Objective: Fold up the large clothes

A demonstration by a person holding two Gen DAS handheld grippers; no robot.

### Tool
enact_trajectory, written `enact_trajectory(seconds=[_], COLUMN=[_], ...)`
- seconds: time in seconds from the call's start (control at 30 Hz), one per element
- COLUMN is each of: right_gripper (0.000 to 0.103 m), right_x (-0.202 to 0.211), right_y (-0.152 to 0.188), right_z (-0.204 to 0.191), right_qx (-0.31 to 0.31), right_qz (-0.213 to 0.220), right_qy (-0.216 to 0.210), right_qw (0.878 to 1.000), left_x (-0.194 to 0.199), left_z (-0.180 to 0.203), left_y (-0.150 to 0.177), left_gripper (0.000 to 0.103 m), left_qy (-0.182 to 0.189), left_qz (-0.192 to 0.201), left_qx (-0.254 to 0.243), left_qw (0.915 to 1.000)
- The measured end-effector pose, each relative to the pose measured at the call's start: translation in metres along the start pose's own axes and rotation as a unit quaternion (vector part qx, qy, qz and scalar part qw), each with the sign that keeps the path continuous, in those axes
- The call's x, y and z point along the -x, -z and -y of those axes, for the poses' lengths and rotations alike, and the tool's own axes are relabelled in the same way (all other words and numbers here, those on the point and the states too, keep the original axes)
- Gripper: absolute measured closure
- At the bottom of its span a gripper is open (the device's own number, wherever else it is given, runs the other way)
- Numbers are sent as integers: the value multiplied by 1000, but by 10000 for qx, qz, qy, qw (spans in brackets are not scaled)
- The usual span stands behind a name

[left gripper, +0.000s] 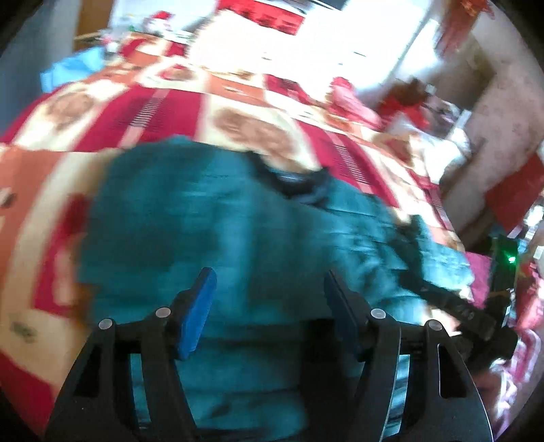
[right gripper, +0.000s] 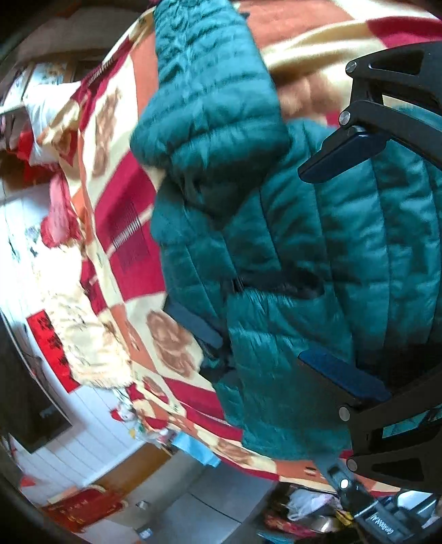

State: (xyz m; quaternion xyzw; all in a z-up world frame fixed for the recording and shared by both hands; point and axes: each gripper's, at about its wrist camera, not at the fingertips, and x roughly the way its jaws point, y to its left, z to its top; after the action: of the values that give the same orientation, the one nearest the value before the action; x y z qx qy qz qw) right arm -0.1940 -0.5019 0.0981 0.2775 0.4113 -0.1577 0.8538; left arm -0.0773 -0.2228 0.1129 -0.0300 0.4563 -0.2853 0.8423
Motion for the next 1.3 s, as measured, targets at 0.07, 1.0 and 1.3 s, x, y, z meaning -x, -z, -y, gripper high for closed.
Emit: enact_trajectory(seconds=[0.07,1.0,1.3], right_gripper=[5,89,22], right_x=[-11,-38,0], right_y=[0,-54,-25], right_z=[-8,24,-23], right_qx=[99,562,977], right_qz=[-93,635,578], right_qy=[0,1875,347], right_qw=[9999,9786,9929], left_x=[7,-4,-43], left_z=[-22,-101,-70], left_y=[4,11,-19], left_gripper=[37,37,37], left_qy=[-325,-1049,-1214], left_qz=[77,54,79], left_qx=[66,866,604], left_qw=[9994,9907,9907])
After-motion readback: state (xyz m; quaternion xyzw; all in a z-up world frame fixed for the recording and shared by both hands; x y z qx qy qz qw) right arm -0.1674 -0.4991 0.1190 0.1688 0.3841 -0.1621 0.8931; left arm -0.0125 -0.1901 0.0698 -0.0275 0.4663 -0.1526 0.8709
